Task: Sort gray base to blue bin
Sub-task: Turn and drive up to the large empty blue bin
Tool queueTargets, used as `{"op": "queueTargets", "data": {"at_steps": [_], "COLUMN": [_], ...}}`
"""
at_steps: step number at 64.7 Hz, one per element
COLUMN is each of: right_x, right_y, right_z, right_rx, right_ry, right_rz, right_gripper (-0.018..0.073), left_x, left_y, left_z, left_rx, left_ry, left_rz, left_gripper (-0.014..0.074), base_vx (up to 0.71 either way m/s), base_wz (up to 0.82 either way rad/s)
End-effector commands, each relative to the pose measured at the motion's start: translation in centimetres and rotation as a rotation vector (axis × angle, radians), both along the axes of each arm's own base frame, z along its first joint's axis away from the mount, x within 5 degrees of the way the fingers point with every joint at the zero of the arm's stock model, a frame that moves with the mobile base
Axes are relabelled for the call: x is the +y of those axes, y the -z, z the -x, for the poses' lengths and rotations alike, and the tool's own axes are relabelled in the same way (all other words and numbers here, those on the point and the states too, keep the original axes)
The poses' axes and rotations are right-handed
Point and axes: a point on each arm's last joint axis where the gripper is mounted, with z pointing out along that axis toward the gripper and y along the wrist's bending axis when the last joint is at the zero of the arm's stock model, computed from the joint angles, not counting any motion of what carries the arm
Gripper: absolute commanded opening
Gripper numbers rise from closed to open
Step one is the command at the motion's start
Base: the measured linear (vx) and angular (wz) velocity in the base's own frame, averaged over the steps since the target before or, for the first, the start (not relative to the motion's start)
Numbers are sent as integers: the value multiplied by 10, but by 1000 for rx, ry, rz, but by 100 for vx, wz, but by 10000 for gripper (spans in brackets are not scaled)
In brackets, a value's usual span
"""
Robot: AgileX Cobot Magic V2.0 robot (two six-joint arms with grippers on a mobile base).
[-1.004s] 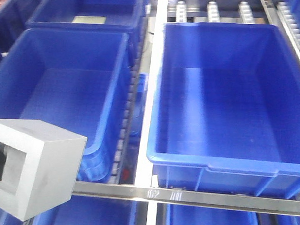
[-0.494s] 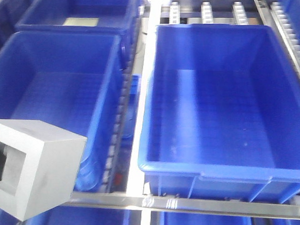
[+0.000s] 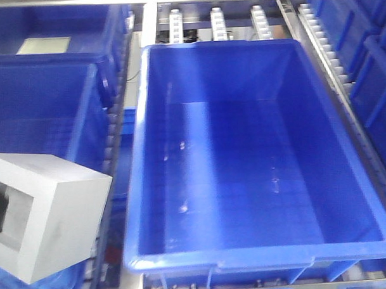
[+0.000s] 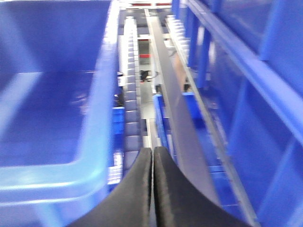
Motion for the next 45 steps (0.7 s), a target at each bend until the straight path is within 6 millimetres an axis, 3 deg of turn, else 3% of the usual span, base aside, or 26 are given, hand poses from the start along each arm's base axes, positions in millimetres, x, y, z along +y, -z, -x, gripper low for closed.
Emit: {"op": "queueTargets", "data": {"at_steps": [1, 45], "right_x": [0, 0], "right_y": [-7, -7], "right_z": [-1, -1], "right_rx": [-72, -72], "right_ry": [1, 1], "right_rz": [20, 20], "right_gripper": [-5, -5], "left_x": [2, 2], "left_y": [-20, -20], "left_z": [1, 1], "left_rx": [-110, -110], "left_ry": [-11, -11], "left_rz": [74, 74], "left_gripper": [146, 146], "base_vx": [9, 3], "base_wz": [-22, -8]}}
